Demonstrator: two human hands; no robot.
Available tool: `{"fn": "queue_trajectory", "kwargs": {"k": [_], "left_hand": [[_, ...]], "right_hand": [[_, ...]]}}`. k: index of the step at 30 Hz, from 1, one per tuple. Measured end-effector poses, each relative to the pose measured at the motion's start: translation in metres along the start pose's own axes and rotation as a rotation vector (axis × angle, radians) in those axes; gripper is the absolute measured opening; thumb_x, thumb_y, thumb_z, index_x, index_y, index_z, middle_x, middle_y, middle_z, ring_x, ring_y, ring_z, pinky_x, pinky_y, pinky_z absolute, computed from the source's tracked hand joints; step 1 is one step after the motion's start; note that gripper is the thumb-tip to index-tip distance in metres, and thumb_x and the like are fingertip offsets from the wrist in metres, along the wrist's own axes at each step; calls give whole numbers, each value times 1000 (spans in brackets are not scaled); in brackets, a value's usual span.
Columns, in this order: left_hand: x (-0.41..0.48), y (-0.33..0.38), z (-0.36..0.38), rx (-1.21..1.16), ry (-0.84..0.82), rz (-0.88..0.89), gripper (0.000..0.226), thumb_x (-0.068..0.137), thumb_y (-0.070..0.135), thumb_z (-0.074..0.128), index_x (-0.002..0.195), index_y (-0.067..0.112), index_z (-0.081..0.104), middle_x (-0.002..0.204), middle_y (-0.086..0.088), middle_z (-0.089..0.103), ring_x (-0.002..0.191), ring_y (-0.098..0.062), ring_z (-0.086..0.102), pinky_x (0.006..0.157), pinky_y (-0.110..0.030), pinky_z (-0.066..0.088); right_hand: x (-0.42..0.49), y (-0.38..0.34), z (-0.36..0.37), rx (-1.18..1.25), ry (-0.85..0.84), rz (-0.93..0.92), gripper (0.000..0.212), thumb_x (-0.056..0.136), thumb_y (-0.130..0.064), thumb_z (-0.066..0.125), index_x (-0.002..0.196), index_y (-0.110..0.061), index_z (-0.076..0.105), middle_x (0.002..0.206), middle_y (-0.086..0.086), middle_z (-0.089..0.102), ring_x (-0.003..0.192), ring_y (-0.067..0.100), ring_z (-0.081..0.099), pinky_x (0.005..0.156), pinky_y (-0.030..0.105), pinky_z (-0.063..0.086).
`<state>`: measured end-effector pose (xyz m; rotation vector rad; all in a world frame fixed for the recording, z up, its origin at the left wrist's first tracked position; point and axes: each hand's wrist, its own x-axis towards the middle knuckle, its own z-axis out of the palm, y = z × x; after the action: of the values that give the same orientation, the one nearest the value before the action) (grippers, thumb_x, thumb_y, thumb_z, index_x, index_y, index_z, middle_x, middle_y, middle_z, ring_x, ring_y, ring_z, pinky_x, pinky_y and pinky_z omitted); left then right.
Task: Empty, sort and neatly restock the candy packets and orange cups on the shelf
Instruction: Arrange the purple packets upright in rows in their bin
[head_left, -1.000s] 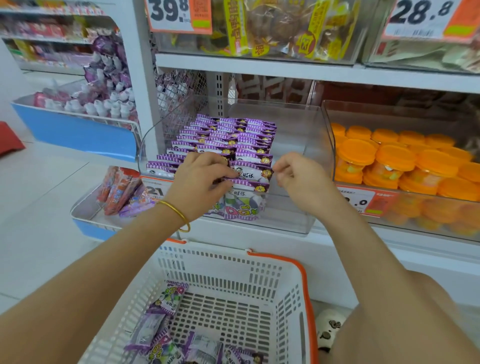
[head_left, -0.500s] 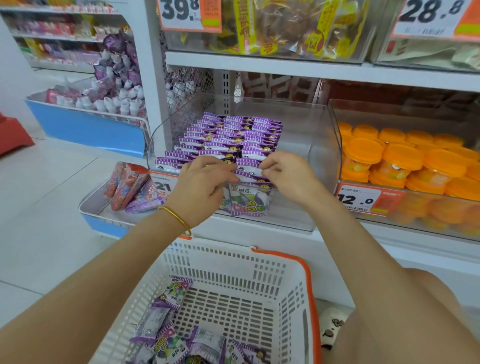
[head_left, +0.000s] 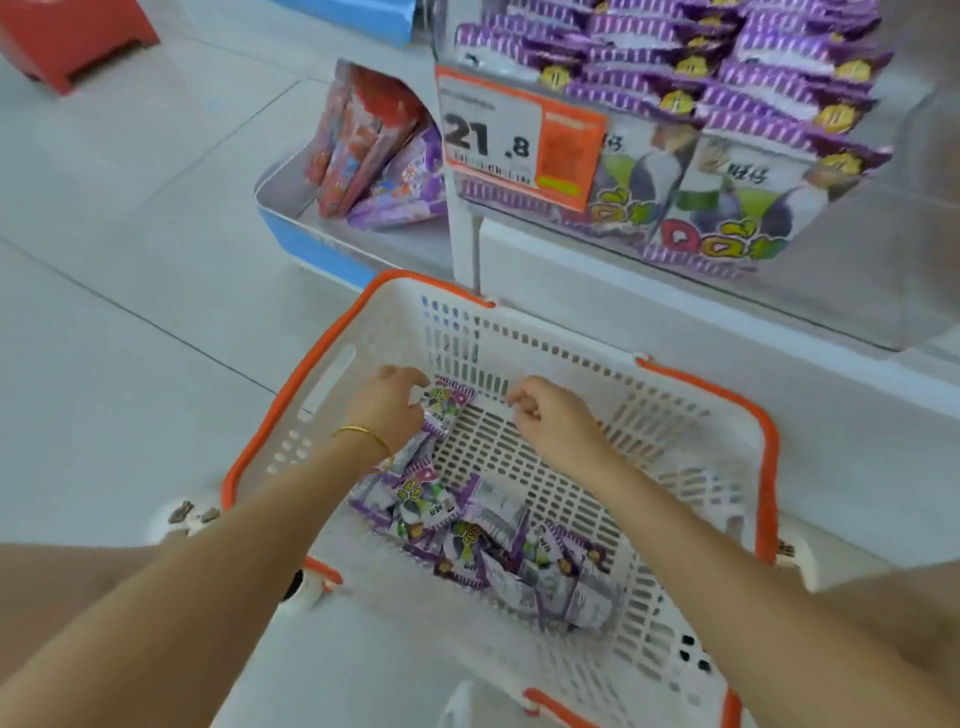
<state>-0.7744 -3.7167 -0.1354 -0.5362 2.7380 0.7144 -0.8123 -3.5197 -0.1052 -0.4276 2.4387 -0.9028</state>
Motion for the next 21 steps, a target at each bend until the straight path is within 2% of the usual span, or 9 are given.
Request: {"fn": "queue_trajectory", "kwargs": {"k": [3, 7, 9, 11, 14, 16, 17, 19, 21], "left_hand": [[20, -29, 37, 39, -159, -199, 42, 93, 15, 50, 134, 12, 43, 136, -16, 39, 112, -35, 51, 95, -40, 45], [40, -57, 78, 81, -172, -311, 59, 91, 30, 56, 142, 14, 31, 139, -15, 36, 127, -34, 39, 98, -42, 41], [48, -68, 96, 145, -133, -319, 63, 89, 37, 58, 140, 13, 31, 137, -14, 38, 127, -33, 37, 98, -42, 40], [54, -76, 111, 251, -135, -290, 68, 86, 44, 59, 138, 10, 30, 135, -13, 38, 125, -32, 36, 96, -39, 40], [58, -84, 124, 254, -148, -275, 73, 86, 46, 60, 138, 9, 26, 132, -13, 39, 122, -31, 38, 94, -38, 43], [57, -87, 124, 163, -134, -273, 57, 89, 38, 58, 132, 9, 33, 126, -12, 44, 115, -31, 43, 87, -39, 46], [55, -86, 120, 90, -118, -296, 46, 90, 29, 57, 126, 8, 37, 121, -13, 49, 107, -30, 47, 80, -38, 46], [55, -84, 106, -173, -54, -438, 32, 88, 13, 55, 117, 5, 43, 108, -12, 56, 85, -26, 51, 67, -34, 42], [54, -80, 91, -525, 3, -615, 34, 87, 10, 56, 119, 3, 47, 98, -8, 58, 77, -25, 51, 65, -31, 41]], "right_hand": [[38, 9, 39, -41, -131, 23, 32, 97, -8, 48, 128, -12, 52, 119, 9, 60, 106, 27, 60, 92, 37, 49], [102, 20, 92, -198, -195, -29, 38, 93, -2, 51, 130, -10, 48, 137, 9, 46, 121, 25, 50, 99, 31, 40], [135, 27, 117, -390, -230, -128, 57, 87, 7, 52, 140, -11, 38, 146, 11, 37, 133, 31, 38, 107, 40, 38], [162, 33, 137, -626, -319, -273, 78, 84, 11, 54, 150, -13, 20, 157, 7, 19, 143, 31, 19, 113, 45, 29], [187, 39, 152, -843, -413, -402, 89, 84, 0, 61, 152, -15, 6, 160, 5, 8, 141, 32, 20, 111, 46, 31], [191, 44, 155, -909, -390, -373, 83, 83, -5, 64, 150, -14, 15, 154, 8, 26, 135, 33, 30, 105, 45, 39], [187, 49, 154, -919, -347, -354, 74, 82, -8, 66, 145, -11, 28, 144, 9, 40, 128, 31, 38, 100, 43, 43], [173, 61, 151, -931, -276, -283, 42, 80, -16, 72, 118, -11, 54, 117, 5, 59, 108, 23, 51, 90, 35, 47], [151, 77, 144, -840, -241, -141, 23, 78, -27, 76, 93, -17, 62, 98, -1, 64, 93, 17, 54, 89, 33, 43]]}}
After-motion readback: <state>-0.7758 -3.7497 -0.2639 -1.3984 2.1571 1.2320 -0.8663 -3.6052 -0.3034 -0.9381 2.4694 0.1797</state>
